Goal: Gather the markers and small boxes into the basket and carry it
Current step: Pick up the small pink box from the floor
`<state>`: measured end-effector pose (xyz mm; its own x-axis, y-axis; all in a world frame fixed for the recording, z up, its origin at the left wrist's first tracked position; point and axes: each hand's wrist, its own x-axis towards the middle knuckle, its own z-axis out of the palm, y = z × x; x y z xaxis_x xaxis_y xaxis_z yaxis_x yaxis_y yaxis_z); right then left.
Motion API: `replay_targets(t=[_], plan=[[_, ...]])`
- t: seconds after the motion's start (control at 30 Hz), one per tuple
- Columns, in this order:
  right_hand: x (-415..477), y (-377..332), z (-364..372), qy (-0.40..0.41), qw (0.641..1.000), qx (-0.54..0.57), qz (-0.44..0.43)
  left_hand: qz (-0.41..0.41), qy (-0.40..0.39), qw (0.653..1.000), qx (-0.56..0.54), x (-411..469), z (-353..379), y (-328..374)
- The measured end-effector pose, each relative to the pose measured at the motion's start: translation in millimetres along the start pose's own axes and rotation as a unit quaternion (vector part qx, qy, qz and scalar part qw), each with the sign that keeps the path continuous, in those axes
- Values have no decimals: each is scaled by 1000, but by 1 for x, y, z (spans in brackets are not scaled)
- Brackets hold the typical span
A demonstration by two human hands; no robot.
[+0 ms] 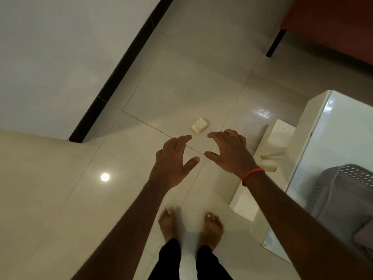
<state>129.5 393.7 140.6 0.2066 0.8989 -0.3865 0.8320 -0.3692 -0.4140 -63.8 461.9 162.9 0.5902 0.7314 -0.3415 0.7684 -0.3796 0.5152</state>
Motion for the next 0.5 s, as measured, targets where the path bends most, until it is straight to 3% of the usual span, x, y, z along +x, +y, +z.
replay_targets(t=[0.27, 0.5], plan=[[61, 4, 26, -61, 997, 2, 47, -30, -72, 996, -36, 56, 11, -47], [125, 10, 50, -136, 984, 2, 119, 25, -141, 990, -16, 125, -8, -84]])
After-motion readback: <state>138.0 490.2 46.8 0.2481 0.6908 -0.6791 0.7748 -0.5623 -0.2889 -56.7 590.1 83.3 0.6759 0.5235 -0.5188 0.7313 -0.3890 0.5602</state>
